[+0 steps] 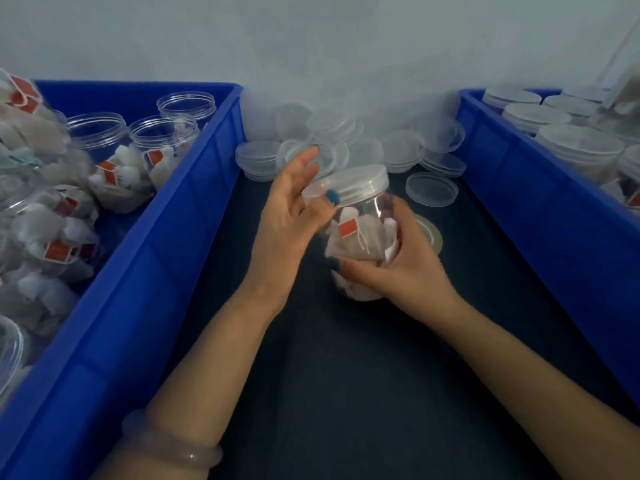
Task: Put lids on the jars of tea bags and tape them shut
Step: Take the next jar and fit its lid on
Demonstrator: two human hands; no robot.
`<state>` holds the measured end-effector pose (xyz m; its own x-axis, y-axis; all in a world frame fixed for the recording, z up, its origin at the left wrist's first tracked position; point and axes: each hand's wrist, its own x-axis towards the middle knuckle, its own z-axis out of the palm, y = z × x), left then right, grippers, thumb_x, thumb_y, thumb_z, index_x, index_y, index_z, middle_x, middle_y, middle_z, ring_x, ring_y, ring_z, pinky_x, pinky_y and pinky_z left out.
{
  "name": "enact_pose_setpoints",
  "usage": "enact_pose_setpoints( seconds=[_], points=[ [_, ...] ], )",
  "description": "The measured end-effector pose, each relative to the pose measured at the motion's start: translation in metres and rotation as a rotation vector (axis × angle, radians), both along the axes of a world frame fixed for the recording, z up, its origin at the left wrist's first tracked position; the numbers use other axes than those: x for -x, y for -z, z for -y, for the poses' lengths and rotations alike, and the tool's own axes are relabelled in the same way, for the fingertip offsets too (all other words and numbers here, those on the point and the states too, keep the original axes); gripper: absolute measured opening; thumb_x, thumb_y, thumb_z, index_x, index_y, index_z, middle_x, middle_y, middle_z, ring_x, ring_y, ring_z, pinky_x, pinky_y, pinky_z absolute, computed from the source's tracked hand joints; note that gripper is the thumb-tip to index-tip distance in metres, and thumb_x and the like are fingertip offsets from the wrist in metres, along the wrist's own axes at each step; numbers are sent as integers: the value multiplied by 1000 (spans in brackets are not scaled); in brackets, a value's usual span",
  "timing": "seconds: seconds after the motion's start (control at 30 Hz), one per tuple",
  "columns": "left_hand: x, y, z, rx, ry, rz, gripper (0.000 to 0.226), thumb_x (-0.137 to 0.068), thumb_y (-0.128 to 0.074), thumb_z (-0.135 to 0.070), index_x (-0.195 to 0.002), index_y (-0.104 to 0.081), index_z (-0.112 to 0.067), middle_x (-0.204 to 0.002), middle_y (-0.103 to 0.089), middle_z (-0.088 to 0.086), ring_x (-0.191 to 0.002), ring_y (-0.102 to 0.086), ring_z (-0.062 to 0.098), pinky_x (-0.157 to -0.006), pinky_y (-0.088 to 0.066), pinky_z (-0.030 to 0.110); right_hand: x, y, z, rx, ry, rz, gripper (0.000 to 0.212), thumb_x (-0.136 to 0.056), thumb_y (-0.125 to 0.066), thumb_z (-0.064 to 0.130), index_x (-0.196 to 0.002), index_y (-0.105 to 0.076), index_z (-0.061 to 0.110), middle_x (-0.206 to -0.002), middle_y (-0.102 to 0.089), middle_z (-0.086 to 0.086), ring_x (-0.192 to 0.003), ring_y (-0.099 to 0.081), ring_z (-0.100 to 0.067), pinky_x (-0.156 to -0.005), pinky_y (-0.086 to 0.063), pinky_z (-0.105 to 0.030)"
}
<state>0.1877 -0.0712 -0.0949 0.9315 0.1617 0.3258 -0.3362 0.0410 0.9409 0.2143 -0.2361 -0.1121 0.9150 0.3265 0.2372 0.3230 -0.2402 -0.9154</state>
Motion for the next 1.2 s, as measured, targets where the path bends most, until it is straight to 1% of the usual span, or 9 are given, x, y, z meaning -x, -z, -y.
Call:
enact_pose_setpoints(
  seconds=[0.1,0.2,0.27,0.4,0.53,0.9,1.03,1.13,1.2],
  points=[
    [1,-5,7,-58,-46,-11,77,-67,-75,-54,-137,-54,-28,-136,-60,-8,-124,-57,0,-94,-50,17,11,1,-6,364,270,335,104,-60,-83,56,-149,-32,34,-133,-50,11,-112,-50,-2,-80,-45,-24],
    [0,-5,8,-82,-102,-23,70,-69,-85,-46,-131,-59,-26,-129,-64,-10,-121,-59,1,-100,-52,27,13,1,-4,432,204,397,107,-60,-79,60,-151,-30,32,-134,-48,9,-113,-50,-5,-80,-46,-27],
    [1,-7,4,-74,-99,-12,69,-69,-88,-42,-129,-60,-24,-127,-67,-9,-121,-61,5,-102,-53,34,12,-3,-2,317,80,301,105,-60,-79,59,-150,-32,32,-134,-50,12,-117,-51,-1,-87,-51,-28],
    [4,-14,-2,-121,-43,43,61,-70,-78,-45,-125,-62,-21,-124,-69,-7,-120,-62,7,-93,-55,28,13,-8,1,97,-112,84,92,-64,-91,35,-142,-43,31,-121,-64,12,-112,-64,-9,-95,-54,-36],
    [7,-19,-2,-116,21,79,49,-76,-74,-39,-118,-63,-18,-122,-71,-5,-120,-63,10,-91,-54,25,7,-16,9,5,-280,-86,80,-66,-90,16,-134,-49,23,-117,-70,8,-107,-68,-5,-87,-52,-17],
    [10,-18,2,-221,-1,157,44,-80,-73,-36,-119,-62,-20,-121,-68,-9,-119,-62,8,-93,-52,22,-5,-9,16,32,-434,-181,76,-68,-88,9,-132,-51,28,-122,-69,8,-114,-66,-10,-91,-52,-19],
    [10,-19,3,-292,-89,194,44,-77,-76,-41,-115,-61,-26,-121,-65,-8,-116,-63,10,-94,-53,25,-10,-16,26,367,-397,27,82,-64,-91,46,-131,-44,47,-127,-58,28,-120,-53,9,-94,-43,-8],
    [10,-16,6,-416,-191,263,47,-78,-78,-41,-114,-63,-15,-118,-65,-2,-115,-61,16,-97,-49,26,-23,-21,43,806,-234,199,94,-59,-81,66,-141,-44,39,-143,-44,19,-130,-41,1,-107,-38,-22],
    [10,-14,9,-503,-254,301,46,-79,-79,-40,-112,-64,-12,-116,-63,0,-115,-59,14,-97,-45,21,-31,-20,51,950,-119,195,76,-68,-80,62,-132,-51,32,-133,-49,14,-121,-46,-6,-100,-43,-27]
  ],
)
